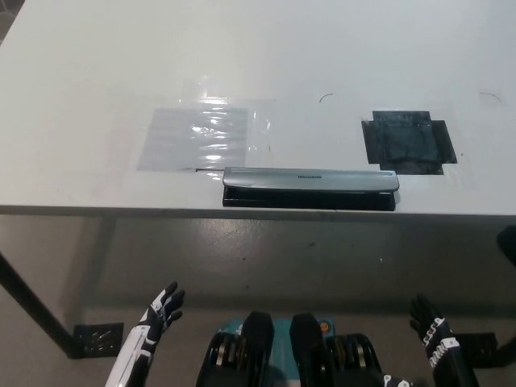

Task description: The paper pin puncher is placed at the center of the table and close to the robot and the robot uses its right fist to press on the paper pin puncher

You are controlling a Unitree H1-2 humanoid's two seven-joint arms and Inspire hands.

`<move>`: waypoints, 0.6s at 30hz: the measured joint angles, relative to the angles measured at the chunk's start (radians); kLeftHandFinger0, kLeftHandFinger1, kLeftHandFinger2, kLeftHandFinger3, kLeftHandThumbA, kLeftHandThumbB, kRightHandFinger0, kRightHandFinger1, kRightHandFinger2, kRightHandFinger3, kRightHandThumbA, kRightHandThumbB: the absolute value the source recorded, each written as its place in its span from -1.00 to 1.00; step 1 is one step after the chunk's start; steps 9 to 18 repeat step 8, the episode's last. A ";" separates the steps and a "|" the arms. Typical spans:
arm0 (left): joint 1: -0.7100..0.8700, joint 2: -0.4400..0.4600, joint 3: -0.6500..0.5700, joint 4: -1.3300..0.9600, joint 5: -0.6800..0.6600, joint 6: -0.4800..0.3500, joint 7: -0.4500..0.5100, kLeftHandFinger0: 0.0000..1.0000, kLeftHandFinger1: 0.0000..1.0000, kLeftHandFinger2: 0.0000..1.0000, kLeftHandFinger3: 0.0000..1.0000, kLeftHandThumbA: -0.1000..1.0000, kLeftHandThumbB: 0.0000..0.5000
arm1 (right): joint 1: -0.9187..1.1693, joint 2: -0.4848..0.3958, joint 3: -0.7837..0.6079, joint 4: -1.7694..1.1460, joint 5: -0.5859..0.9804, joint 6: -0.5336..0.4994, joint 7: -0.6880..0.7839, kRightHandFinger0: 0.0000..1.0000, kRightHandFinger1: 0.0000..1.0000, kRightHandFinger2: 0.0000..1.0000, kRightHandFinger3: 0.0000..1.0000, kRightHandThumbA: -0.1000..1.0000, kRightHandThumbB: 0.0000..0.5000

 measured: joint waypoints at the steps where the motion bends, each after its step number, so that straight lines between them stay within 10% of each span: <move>1: 0.000 0.000 0.000 0.000 0.000 0.000 0.000 1.00 1.00 1.00 1.00 1.00 -0.16 | 0.000 0.001 0.000 0.003 -0.005 -0.004 0.000 1.00 1.00 1.00 1.00 1.00 0.24; 18: -0.002 0.000 0.001 0.010 0.000 -0.001 0.000 1.00 1.00 1.00 1.00 1.00 -0.14 | 0.002 0.004 0.007 0.006 -0.003 -0.017 0.006 1.00 1.00 1.00 1.00 1.00 -0.02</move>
